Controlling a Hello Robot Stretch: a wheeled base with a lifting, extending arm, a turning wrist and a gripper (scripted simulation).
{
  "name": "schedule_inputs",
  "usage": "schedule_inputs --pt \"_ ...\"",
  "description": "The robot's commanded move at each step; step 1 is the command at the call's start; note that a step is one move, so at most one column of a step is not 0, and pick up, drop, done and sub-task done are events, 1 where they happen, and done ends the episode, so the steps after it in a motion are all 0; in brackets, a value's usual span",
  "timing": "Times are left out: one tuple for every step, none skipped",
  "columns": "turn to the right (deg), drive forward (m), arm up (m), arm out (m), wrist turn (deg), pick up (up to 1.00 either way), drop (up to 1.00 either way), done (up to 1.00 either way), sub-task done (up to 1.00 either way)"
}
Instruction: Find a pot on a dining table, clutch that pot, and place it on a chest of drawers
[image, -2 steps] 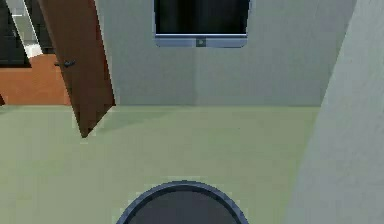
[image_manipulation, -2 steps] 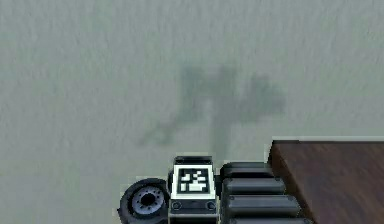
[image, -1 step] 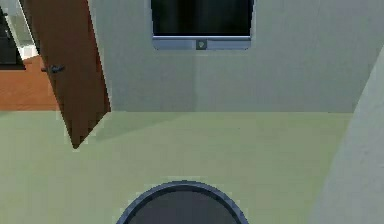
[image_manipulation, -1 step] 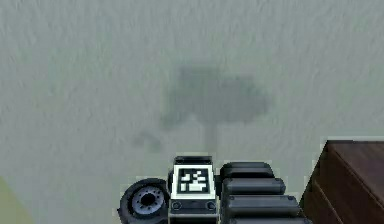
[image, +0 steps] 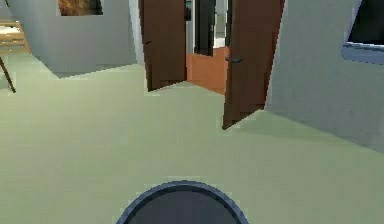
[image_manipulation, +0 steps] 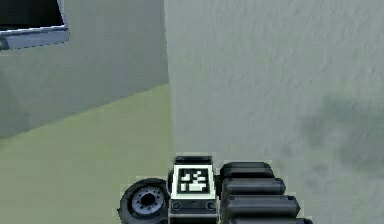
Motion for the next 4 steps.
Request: schedule_inputs --pt "-36.0 0.0 0.0 0.0 0.0 0.0 0.0 0.0 0.0" --pt "0.0 0.15 0.0 0.0 0.0 0.0 0.0 0.0 0.0" --pt "45.0 0.0 0.0 0.0 0.0 0.0 0.0 0.0 0.0" --pt "45.0 0.0 0.0 0.0 0.0 0.0 0.0 0.0 0.0"
